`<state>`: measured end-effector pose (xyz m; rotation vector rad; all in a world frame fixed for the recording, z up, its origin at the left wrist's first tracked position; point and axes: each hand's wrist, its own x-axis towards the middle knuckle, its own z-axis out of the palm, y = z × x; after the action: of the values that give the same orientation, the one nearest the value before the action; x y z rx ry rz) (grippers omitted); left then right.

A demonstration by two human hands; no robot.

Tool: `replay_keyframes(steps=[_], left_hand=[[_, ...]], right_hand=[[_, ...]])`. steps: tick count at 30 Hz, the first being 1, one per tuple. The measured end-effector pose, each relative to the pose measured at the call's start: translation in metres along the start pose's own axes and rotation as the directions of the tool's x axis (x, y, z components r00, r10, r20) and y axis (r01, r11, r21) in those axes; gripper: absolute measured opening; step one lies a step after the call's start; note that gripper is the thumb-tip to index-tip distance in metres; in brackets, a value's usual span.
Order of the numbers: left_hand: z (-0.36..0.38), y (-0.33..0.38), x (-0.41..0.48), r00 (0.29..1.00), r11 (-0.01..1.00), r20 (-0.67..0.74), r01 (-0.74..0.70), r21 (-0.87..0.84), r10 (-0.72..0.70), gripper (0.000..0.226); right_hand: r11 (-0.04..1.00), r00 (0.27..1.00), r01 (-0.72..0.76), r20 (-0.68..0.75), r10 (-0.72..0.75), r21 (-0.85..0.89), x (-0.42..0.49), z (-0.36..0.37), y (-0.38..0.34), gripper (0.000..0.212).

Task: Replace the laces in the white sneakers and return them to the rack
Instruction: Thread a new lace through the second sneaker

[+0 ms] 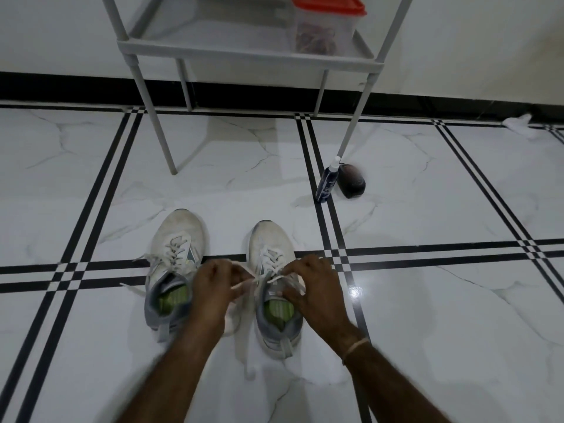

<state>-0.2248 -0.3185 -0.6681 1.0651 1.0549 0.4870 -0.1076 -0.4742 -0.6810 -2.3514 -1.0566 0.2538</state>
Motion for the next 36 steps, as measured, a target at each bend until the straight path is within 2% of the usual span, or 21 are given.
replay_keyframes(steps=[2,3,5,7,9,11,13,14,15,16,17,19,20,22,23,24,26,29,31,33,36], left_hand=[[-0.004,0.024,0.005,0.987,0.886,-0.018,0.136,-0.443,-0.160,0.026],[-0.009,0.029,0.008,0.988,0.876,-0.044,0.108,-0.471,-0.145,0.026],[-0.018,0.021,0.008,0.978,0.980,-0.084,-0.188,0.060,0.192,0.020],[-0.025,-0.007,0.007,0.840,0.622,0.288,-0.537,0.571,0.461,0.020],[-0.023,-0.028,0.008,0.776,0.419,0.505,-0.630,0.654,0.379,0.017],[-0.010,-0.024,0.005,0.816,0.518,0.441,-0.578,0.631,0.374,0.017],[-0.004,0.008,0.006,0.963,0.966,0.168,-0.233,0.113,0.213,0.031],[-0.008,0.025,0.013,0.994,0.950,0.087,-0.041,-0.309,0.072,0.033],[-0.014,0.043,0.017,0.997,0.779,0.069,0.073,-0.623,-0.037,0.033],[-0.021,0.051,0.023,0.993,0.666,0.053,0.107,-0.738,-0.101,0.033],[-0.028,0.055,0.025,0.994,0.703,0.021,0.088,-0.706,-0.103,0.031],[-0.036,0.044,0.021,0.984,0.983,-0.042,-0.175,-0.052,0.172,0.022],[-0.036,0.025,0.017,0.937,0.861,0.116,-0.349,0.371,0.330,0.015],[-0.033,-0.011,0.005,0.854,0.454,0.428,-0.520,0.724,0.295,0.016],[-0.030,-0.025,0.002,0.842,0.407,0.465,-0.539,0.737,0.275,0.023],[-0.025,-0.029,-0.001,0.864,0.517,0.421,-0.503,0.693,0.277,0.027],[-0.024,-0.026,-0.002,0.981,0.934,0.135,-0.173,0.313,0.136,0.024],[-0.027,-0.018,0.002,0.983,0.975,0.001,0.183,-0.123,-0.184,0.029],[-0.029,-0.020,-0.001,0.989,0.979,-0.019,0.148,0.141,-0.147,0.035],[-0.034,-0.029,-0.004,0.993,0.753,0.117,-0.062,0.655,-0.021,0.037],[-0.029,-0.029,-0.007,0.977,0.540,0.211,-0.182,0.822,0.007,0.012]], right_hand=[[0.993,0.997,-0.077,-0.020,0.079,0.091,-0.003,0.000,-0.001,0.032],[0.986,0.993,-0.109,-0.022,0.113,0.122,-0.005,0.001,-0.002,0.034],[0.978,0.987,-0.147,-0.045,0.155,0.150,-0.007,-0.001,-0.006,0.040],[0.969,0.979,-0.174,-0.071,0.189,0.174,-0.006,-0.002,-0.010,0.037],[0.958,0.970,-0.221,-0.059,0.235,0.185,-0.007,-0.002,-0.011,0.030],[0.957,0.964,-0.246,-0.065,0.258,0.154,-0.008,-0.003,-0.009,0.025],[0.956,0.962,-0.254,-0.066,0.265,0.144,-0.009,-0.006,-0.009,0.026],[0.954,0.960,-0.260,-0.063,0.272,0.148,-0.009,-0.008,-0.009,0.027],[0.950,0.958,-0.269,-0.061,0.281,0.156,-0.010,-0.009,-0.009,0.028],[0.947,0.955,-0.280,-0.059,0.292,0.159,-0.010,-0.010,-0.008,0.031],[0.945,0.952,-0.287,-0.058,0.299,0.157,-0.010,-0.011,-0.007,0.033],[0.945,0.952,-0.291,-0.055,0.302,0.152,-0.009,-0.010,-0.008,0.037],[0.945,0.952,-0.291,-0.051,0.301,0.147,-0.008,-0.009,-0.009,0.036],[0.945,0.952,-0.291,-0.048,0.301,0.147,-0.006,-0.008,-0.008,0.033],[0.944,0.951,-0.293,-0.054,0.304,0.154,-0.006,-0.009,-0.007,0.031],[0.942,0.949,-0.297,-0.058,0.309,0.159,-0.005,-0.009,-0.006,0.028],[0.937,0.947,-0.305,-0.049,0.317,0.170,-0.005,-0.010,-0.004,0.023],[0.933,0.945,-0.312,-0.044,0.325,0.181,-0.006,-0.009,-0.005,0.023],[0.933,0.942,-0.318,-0.052,0.330,0.167,-0.005,-0.007,-0.006,0.024],[0.935,0.941,-0.323,-0.053,0.333,0.144,-0.003,-0.007,-0.003,0.026],[0.941,0.946,-0.313,-0.048,0.321,0.129,-0.001,-0.006,0.001,0.029]])
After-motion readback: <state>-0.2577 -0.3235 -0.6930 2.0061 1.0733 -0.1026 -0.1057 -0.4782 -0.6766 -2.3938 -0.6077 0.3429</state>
